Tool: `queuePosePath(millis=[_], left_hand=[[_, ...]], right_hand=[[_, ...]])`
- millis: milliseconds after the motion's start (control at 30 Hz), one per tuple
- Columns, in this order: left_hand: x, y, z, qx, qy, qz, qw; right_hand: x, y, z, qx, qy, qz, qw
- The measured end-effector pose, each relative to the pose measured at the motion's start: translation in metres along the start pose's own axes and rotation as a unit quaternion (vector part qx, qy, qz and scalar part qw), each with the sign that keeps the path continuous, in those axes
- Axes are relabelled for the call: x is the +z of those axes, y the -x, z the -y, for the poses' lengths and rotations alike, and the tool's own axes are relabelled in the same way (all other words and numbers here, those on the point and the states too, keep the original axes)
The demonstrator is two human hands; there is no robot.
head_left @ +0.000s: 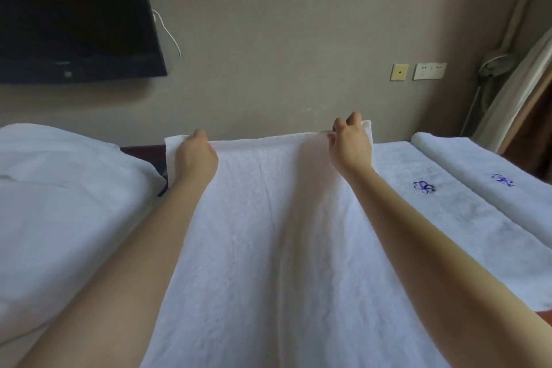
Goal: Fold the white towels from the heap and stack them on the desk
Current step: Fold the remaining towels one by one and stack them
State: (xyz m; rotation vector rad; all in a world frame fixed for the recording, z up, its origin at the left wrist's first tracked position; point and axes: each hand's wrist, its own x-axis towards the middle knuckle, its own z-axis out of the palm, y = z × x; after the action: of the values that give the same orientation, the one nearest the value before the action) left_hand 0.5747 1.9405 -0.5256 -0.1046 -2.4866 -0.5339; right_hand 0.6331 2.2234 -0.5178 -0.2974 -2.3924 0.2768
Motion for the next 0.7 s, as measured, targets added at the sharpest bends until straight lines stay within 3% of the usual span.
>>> queuePosePath(millis=[167, 333, 500, 700], left_hand=[[-0.047, -0.010, -0.023, 0.021, 0.027, -0.014, 0.999], [-0.065, -0.027, -0.035, 0.016, 0.011, 0.027, 0.999], [-0.050, -0.029, -0.028, 0.009, -0.002, 0.033, 0.999], [-0.018, -0.011, -0.010, -0.003, -0.035, 0.074, 0.997]], right_hand=[[-0.044, -0.021, 0.010, -0.010, -0.020, -0.032, 0.999], [-0.060, -0.037, 0.016, -0.010, -0.045, -0.032, 0.998], [-0.042, -0.039, 0.013, -0.039, -0.104, -0.031, 0.993], [0.001, -0.014, -0.004, -0.013, -0.118, 0.030, 0.992]])
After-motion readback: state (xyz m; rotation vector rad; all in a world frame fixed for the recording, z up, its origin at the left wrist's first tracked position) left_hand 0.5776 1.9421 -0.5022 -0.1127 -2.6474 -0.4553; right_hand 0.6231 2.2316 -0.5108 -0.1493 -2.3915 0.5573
